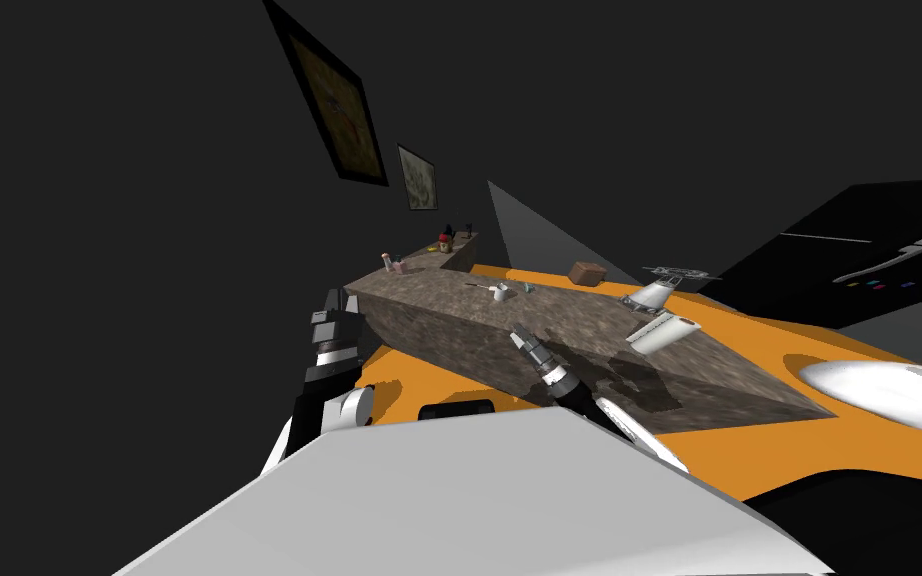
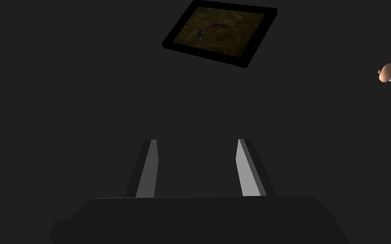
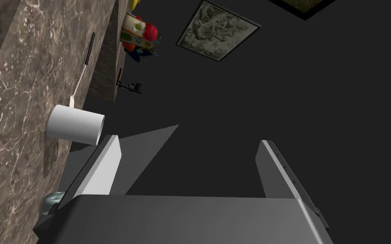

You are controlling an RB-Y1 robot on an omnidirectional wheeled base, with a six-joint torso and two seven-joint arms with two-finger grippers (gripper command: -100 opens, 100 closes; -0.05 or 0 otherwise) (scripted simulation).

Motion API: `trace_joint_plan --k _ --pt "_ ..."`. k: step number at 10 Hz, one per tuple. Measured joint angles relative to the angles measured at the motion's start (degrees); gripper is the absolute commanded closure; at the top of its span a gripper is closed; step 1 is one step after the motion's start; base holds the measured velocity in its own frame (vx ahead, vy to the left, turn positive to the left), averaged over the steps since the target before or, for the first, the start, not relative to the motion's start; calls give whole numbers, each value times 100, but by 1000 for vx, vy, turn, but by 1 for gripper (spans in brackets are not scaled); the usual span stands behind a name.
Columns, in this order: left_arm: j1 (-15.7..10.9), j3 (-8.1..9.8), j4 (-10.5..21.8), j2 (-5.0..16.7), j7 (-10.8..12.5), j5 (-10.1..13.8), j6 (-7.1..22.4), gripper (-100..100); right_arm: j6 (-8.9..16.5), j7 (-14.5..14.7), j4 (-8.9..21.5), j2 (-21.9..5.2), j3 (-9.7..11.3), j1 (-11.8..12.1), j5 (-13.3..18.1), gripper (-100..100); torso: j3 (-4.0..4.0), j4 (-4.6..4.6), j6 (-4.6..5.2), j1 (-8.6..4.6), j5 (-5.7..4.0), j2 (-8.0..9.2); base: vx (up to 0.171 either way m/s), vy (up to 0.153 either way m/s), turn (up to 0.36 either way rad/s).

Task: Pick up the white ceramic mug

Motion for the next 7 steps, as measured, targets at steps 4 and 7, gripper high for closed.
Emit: trace_joint_plan --k 4,7 --pt "0 0 0 0 0 0 0 0 -46 -56 309 -601 204 94 104 -100 -6 -3 -2 1 0 -11 -32 6 66" --pt "0 0 0 0 0 0 0 0 -98 -116 537 -1119 323 201 173 -100 -5 -2 0 0 0 -10 -29 5 64"
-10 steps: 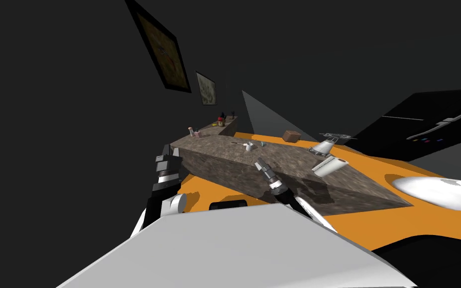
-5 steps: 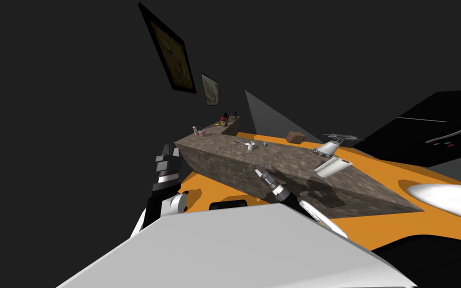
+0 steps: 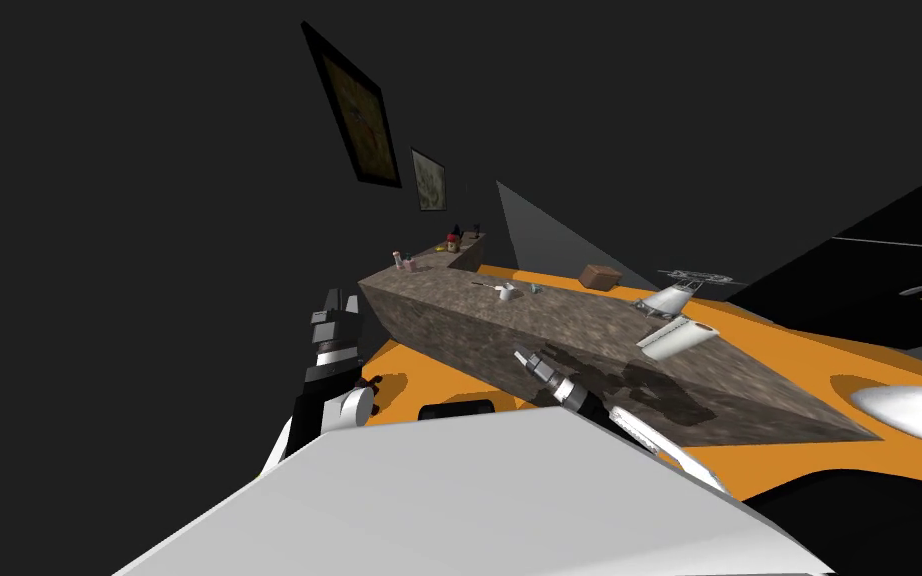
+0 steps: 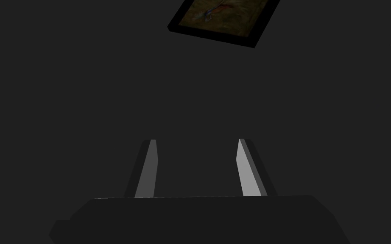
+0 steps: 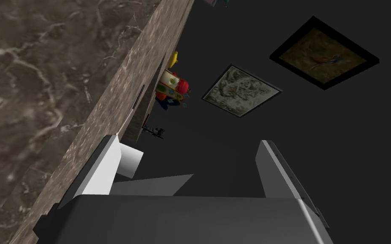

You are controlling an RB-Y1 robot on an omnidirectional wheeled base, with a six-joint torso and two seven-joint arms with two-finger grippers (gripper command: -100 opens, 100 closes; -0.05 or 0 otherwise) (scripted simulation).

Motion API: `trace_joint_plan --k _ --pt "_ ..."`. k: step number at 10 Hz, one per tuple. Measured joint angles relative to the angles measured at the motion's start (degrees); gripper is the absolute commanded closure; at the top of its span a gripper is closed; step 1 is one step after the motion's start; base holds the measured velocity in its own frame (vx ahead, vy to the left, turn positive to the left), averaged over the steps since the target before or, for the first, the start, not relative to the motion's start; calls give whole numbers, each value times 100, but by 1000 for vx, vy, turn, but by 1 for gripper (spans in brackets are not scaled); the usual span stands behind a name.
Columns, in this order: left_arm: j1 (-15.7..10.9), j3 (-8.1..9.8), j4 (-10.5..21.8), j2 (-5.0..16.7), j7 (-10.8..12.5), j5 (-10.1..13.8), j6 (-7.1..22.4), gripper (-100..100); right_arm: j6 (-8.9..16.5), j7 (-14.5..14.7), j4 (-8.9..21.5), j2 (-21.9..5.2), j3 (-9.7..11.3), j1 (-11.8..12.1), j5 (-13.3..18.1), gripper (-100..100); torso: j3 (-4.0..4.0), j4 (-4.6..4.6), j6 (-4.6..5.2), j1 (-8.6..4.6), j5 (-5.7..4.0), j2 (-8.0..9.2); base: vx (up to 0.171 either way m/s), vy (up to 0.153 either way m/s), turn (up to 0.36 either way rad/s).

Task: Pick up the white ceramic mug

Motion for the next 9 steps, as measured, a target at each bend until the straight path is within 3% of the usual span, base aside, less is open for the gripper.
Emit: trace_joint_plan --k 9 --pt "1 0 0 0 0 0 0 0 -48 -137 628 -1285 313 95 186 -100 -6 -2 1 0 0 -11 -13 9 88"
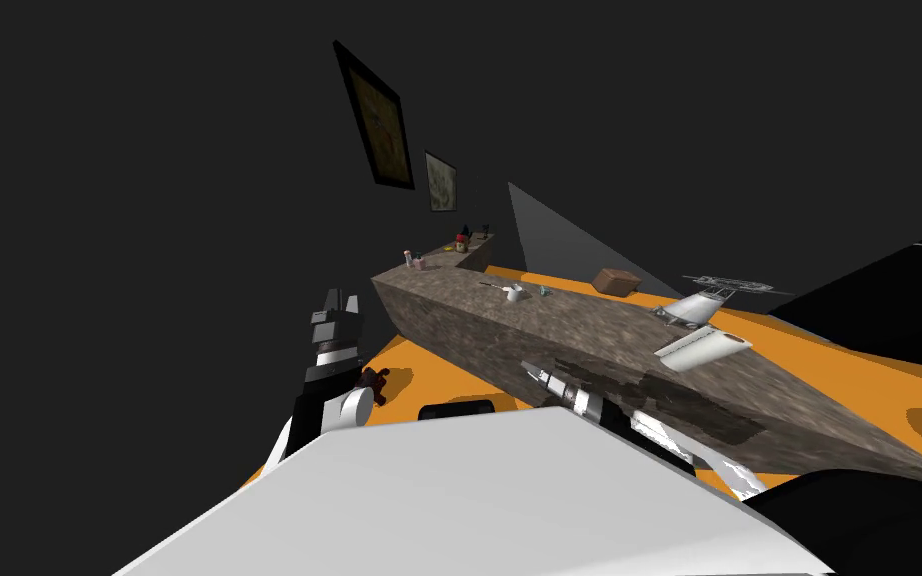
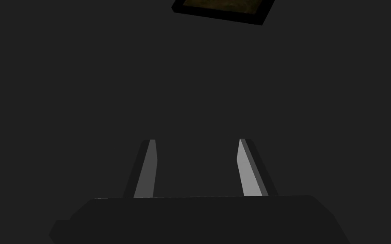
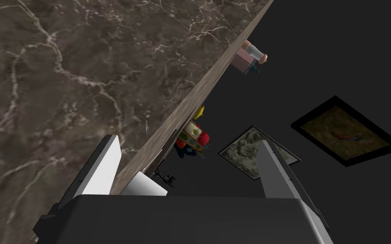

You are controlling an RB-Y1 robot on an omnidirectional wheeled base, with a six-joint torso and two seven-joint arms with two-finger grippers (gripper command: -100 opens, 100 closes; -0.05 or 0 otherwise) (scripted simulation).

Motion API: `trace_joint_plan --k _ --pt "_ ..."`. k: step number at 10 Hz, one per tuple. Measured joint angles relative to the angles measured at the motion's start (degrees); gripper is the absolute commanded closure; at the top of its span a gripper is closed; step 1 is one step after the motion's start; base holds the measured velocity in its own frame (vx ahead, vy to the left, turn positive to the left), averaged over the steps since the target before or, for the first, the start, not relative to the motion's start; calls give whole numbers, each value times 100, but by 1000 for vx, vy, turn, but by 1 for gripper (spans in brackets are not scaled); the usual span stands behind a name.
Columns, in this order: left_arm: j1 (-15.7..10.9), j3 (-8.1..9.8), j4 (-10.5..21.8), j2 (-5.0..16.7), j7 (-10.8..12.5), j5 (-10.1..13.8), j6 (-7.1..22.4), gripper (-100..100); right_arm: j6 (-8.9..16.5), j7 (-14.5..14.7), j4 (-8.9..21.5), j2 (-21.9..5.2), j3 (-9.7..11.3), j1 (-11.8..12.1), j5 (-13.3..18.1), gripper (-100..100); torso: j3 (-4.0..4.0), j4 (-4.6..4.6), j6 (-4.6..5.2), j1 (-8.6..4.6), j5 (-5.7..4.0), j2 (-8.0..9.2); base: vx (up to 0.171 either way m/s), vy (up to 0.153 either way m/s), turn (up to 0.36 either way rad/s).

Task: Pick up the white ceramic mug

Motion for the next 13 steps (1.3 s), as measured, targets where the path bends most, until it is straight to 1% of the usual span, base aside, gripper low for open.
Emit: trace_joint_plan --k 2,3,4,5,6,8,9,10,11,12,13 --pt "0 0 0 0 0 0 0 0 -78 -49 201 -383 31 72 32 -100 -2 -1 -1 1 0 -3 1 13 133" --pt "0 0 0 0 0 0 0 0 -79 -67 324 -558 100 76 78 -100 -3 -1 -3 3 0 -5 5 12 84" --pt "0 0 0 0 0 0 0 0 -102 -84 411 -744 119 92 94 -100 -3 -1 0 2 1 -5 0 0 0" --pt "0 0 0 0 0 0 0 0 -105 -87 429 -858 130 95 104 -100 -3 -1 1 0 0 -5 13 15 178" --pt "-1 -1 0 0 0 0 0 0 -123 -92 535 -1027 161 140 138 -100 -5 -2 -4 2 0 -8 16 9 94" --pt "0 0 0 0 0 0 0 0 -155 -146 772 -1378 273 87 207 -100 -9 -3 -3 3 0 -15 30 12 123" --pt "0 0 0 0 0 0 0 0 -174 -155 855 -1541 302 100 235 -100 -9 -4 0 1 0 -15 33 12 180" --pt "0 0 0 0 0 0 0 0 -249 -177 1089 -1687 393 41 296 -100 -10 -4 -4 1 0 -18 32 10 93" --pt "1 0 0 0 0 0 0 0 -282 -177 1115 -1871 357 133 294 -100 -10 -4 1 3 1 -17 18 3 -17" --pt "1 0 0 0 0 0 0 0 -270 -159 1069 -2017 309 214 278 -100 -7 -3 2 2 0 -11 40 12 167" --pt "0 0 0 0 0 0 0 0 -314 -152 1244 -2150 373 196 334 -100 -10 -4 -4 2 0 -18 36 5 118"
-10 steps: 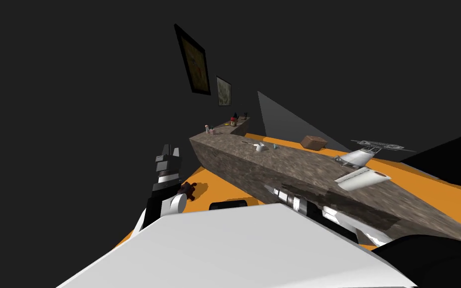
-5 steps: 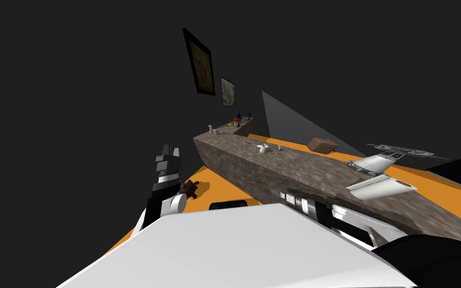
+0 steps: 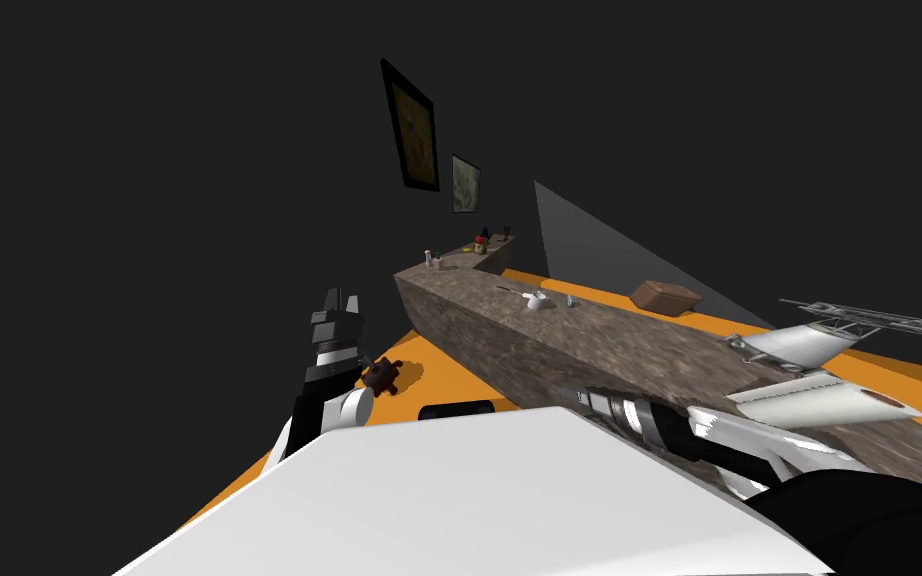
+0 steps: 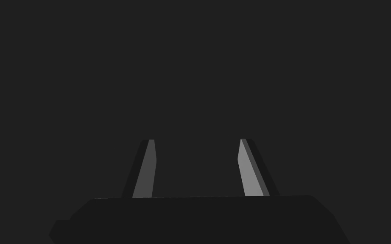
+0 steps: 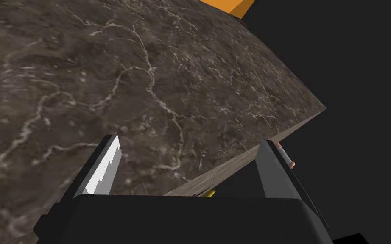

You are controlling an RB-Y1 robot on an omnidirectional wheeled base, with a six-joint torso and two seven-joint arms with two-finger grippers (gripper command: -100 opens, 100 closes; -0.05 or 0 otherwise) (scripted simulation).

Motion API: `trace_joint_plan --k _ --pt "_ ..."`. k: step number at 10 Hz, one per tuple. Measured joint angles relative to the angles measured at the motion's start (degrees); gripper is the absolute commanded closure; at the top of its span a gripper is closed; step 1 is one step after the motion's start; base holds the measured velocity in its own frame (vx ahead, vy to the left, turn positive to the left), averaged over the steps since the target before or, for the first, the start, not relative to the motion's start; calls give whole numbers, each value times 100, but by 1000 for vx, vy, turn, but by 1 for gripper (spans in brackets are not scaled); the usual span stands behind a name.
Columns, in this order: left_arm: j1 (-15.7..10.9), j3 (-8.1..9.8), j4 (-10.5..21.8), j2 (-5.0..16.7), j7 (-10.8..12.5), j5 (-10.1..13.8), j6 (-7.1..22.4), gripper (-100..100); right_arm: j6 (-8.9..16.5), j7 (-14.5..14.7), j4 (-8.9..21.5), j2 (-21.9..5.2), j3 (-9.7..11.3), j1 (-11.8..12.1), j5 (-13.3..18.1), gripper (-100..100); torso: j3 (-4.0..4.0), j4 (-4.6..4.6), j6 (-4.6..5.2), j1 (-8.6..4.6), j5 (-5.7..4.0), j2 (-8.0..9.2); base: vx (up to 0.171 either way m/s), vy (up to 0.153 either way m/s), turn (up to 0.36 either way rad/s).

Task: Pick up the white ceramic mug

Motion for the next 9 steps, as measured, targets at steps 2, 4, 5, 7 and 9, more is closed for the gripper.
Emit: trace_joint_plan --k 2,4,5,7,9 --pt "0 0 0 0 0 0 0 0 -99 -47 249 -340 68 -30 61 -100 -3 -1 0 1 0 -5 48 11 129" --pt "1 0 0 0 0 0 0 0 -145 -57 408 -692 81 43 104 -100 -7 -3 1 0 0 -13 70 3 131" --pt "1 1 0 0 0 0 0 0 -201 -78 516 -896 93 26 118 -100 -8 -3 3 0 0 -14 77 11 194" --pt "1 1 0 0 0 0 0 0 -285 -34 717 -1218 95 115 155 -100 -8 -3 5 3 1 -12 68 9 111" --pt "1 1 0 0 0 0 0 0 -373 -41 951 -1504 158 76 243 -100 -9 -4 4 1 0 -14 70 -5 133"
